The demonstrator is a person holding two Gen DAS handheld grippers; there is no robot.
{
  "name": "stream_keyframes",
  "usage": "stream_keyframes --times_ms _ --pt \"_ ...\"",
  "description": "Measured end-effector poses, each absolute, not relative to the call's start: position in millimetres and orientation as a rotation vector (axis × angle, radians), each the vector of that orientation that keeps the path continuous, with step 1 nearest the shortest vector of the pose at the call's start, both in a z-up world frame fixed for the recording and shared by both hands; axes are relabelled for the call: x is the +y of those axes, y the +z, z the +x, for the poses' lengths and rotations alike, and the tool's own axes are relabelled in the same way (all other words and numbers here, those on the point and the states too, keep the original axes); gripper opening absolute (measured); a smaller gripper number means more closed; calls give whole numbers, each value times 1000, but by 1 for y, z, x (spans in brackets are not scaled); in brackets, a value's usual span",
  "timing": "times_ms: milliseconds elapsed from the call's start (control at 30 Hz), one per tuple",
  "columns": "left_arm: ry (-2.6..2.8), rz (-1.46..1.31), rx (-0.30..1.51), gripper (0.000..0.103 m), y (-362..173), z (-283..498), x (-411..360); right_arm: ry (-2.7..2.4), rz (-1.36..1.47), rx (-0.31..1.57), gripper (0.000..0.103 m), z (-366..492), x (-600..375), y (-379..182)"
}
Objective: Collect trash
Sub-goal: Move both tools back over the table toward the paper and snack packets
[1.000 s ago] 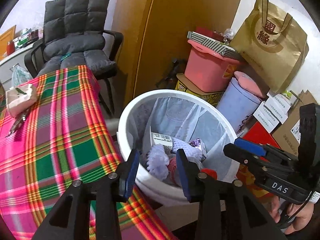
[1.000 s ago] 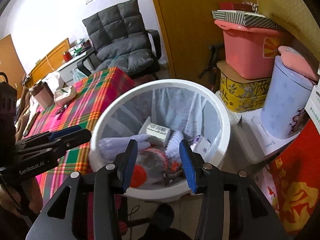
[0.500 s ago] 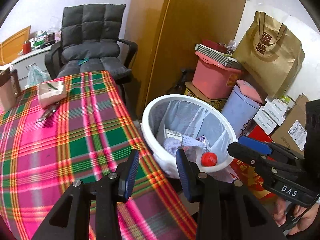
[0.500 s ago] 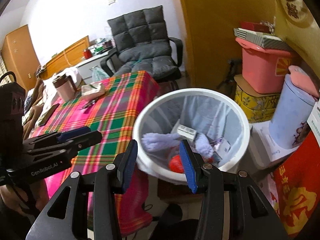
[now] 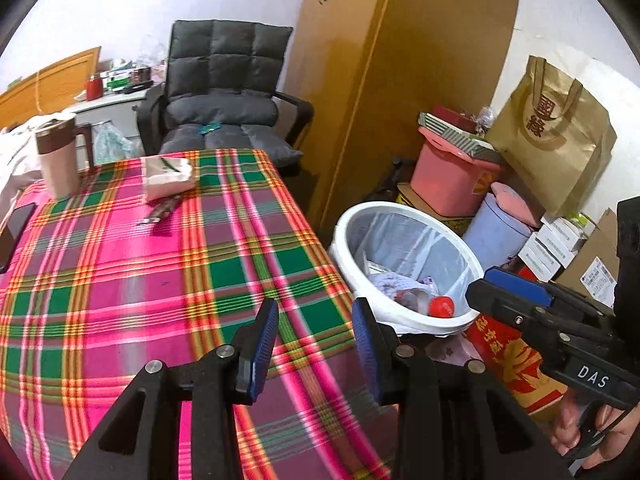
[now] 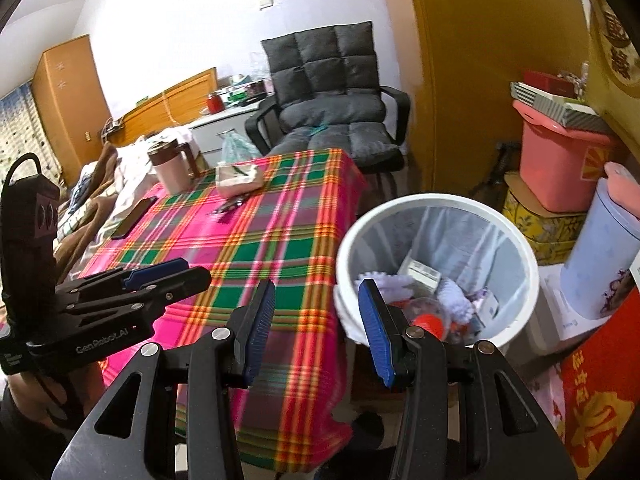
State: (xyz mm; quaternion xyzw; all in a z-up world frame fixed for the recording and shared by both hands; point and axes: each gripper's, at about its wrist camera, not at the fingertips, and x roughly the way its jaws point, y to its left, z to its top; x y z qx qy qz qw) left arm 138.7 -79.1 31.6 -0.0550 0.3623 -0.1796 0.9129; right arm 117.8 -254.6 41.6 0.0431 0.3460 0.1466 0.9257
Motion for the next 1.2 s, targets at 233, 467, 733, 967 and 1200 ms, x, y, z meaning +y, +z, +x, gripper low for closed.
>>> stream_keyframes --times_ms 233,467,733,967,1200 --pt "-320 -130 728 38 37 130 -52 352 66 703 46 117 -232 48" --pt "-283 -143 718 38 39 130 -29 392 54 703 46 121 -212 50" --pt "-237 -130 723 38 40 151 -4 436 39 705 46 142 -192 54" --pt "-215 -105 739 38 40 186 15 451 35 703 46 166 -184 62" --pt "-203 -87 750 38 35 226 25 472 48 678 46 186 -180 76"
